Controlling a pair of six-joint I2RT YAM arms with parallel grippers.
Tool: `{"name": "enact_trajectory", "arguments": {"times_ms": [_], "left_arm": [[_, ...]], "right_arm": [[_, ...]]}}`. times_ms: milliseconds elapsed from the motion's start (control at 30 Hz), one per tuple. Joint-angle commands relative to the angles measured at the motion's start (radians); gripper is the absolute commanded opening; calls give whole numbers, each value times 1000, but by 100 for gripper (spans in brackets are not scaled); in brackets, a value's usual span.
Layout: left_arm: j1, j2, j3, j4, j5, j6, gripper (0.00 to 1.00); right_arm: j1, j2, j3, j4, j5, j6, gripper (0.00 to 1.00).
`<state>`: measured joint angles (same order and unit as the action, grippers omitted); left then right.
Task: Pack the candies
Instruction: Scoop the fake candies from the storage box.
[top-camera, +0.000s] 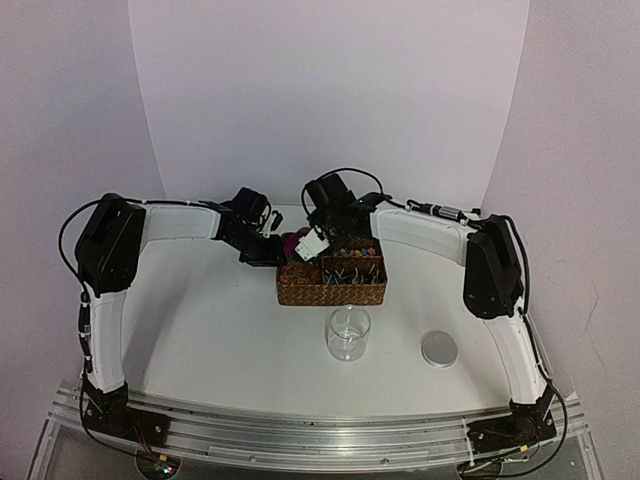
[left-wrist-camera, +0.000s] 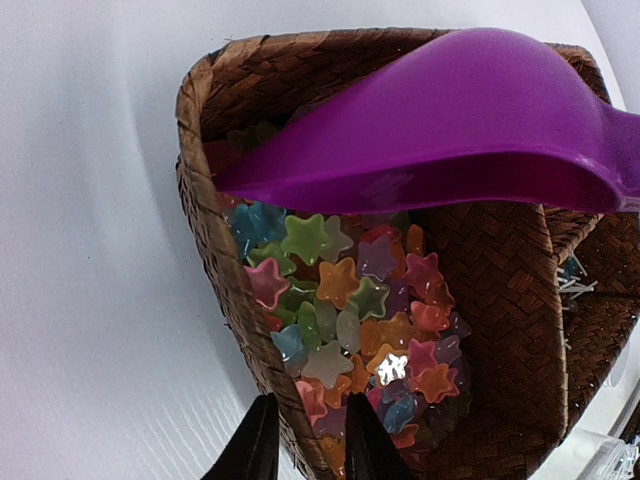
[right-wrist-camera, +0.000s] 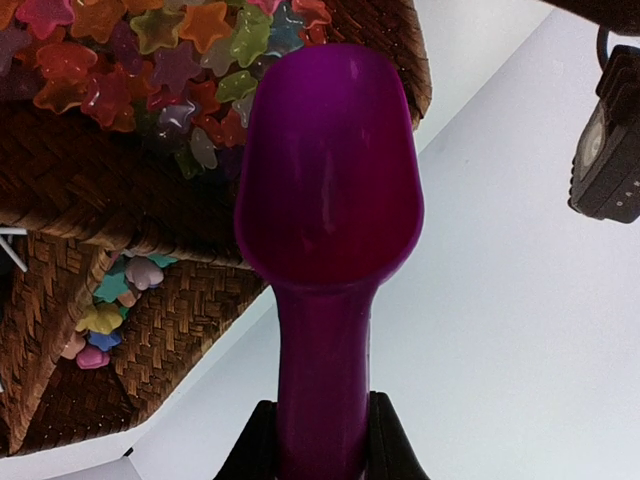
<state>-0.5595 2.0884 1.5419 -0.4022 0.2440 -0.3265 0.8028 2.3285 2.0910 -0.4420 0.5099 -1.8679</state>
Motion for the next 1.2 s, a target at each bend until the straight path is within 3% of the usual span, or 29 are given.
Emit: {"name": "enact_trajectory", "arguments": {"times_ms": [0, 267, 700, 900, 1167], "left_arm": [[1, 11, 38, -29, -32, -7, 19], [1, 18, 48, -38, -21, -34, 0], [3, 20, 79, -72, -11, -171, 0], [20, 14, 71, -70, -7, -237, 0], [27, 17, 72, -49, 8, -249, 0]], "right_arm": [[-10, 36, 30, 13, -63, -27, 0], [4, -10, -51, -73, -167, -98, 0], [32, -45, 2, -274, -344, -25, 0], [56, -6, -1, -352, -386, 136, 0], [81, 32, 162, -607, -479, 420, 0]]}}
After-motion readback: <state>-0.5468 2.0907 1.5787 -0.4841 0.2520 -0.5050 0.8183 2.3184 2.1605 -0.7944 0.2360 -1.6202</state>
